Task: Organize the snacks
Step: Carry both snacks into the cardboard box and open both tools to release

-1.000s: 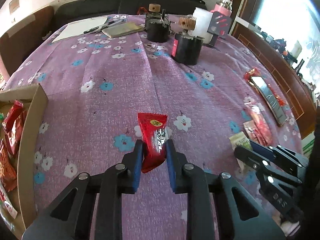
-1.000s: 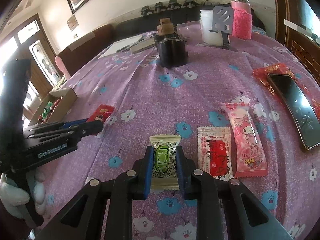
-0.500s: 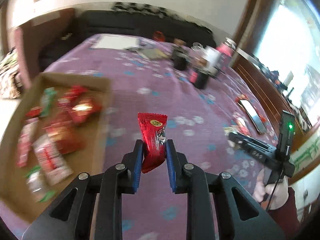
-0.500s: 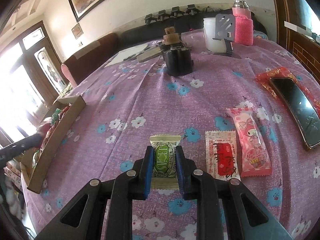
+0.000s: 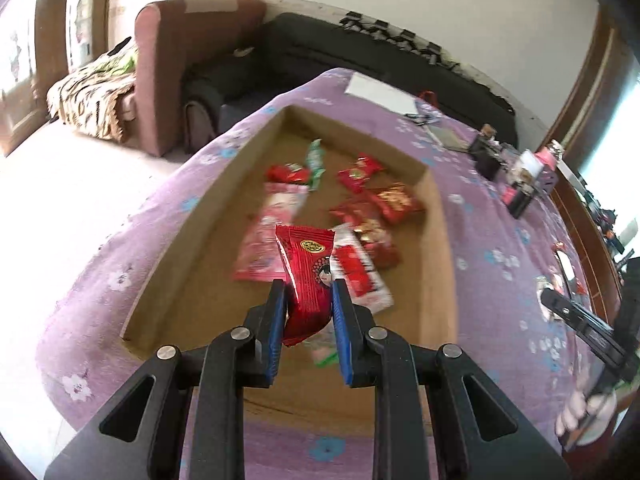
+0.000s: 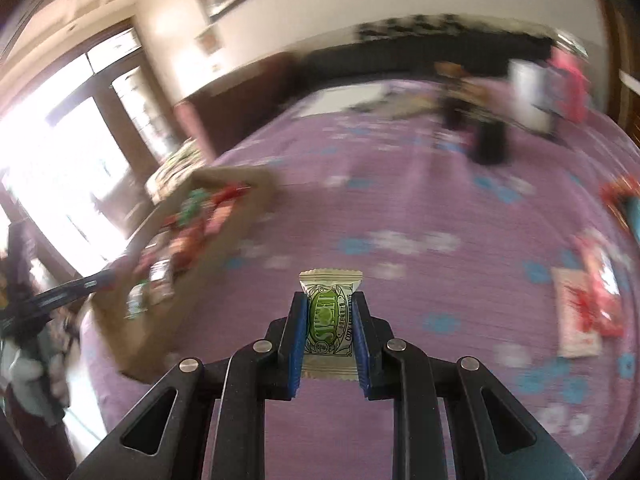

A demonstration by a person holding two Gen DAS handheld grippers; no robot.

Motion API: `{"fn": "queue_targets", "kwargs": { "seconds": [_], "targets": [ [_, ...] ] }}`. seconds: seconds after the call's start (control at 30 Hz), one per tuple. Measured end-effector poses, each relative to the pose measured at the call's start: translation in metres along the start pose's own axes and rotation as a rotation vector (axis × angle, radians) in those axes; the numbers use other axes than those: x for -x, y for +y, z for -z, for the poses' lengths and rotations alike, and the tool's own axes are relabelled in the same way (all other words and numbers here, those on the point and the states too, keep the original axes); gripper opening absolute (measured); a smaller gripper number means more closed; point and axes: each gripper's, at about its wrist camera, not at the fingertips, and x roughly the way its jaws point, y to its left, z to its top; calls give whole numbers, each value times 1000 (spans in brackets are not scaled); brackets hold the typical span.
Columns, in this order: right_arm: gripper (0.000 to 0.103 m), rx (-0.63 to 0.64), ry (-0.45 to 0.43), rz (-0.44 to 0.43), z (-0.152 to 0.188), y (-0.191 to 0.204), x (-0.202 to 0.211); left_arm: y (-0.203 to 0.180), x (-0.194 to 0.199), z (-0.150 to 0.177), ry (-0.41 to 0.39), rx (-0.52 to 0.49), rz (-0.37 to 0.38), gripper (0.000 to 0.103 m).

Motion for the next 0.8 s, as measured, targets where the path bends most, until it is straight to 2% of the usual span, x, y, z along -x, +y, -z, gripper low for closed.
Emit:
{"fn": "queue_targets", "kwargs": {
  "seconds": [0.13, 0.37, 0.63, 0.7, 0.8],
  "targets": [
    [21, 104, 19, -91, -11, 68, -12, 9, -14, -4, 16, 9, -17, 20],
    [21, 199, 99, -165, -8, 145, -55, 29, -30, -13, 42, 34, -28, 20],
    [21, 265, 200, -176, 12, 185, -100, 39, -37, -15, 58, 62, -21, 22],
    [21, 269, 213, -171, 16, 187, -105, 41, -35, -15, 56, 73, -5, 29],
    [22, 276, 218, -160, 20, 188, -108, 42, -27, -14, 47, 83, 22, 33]
  ]
}}
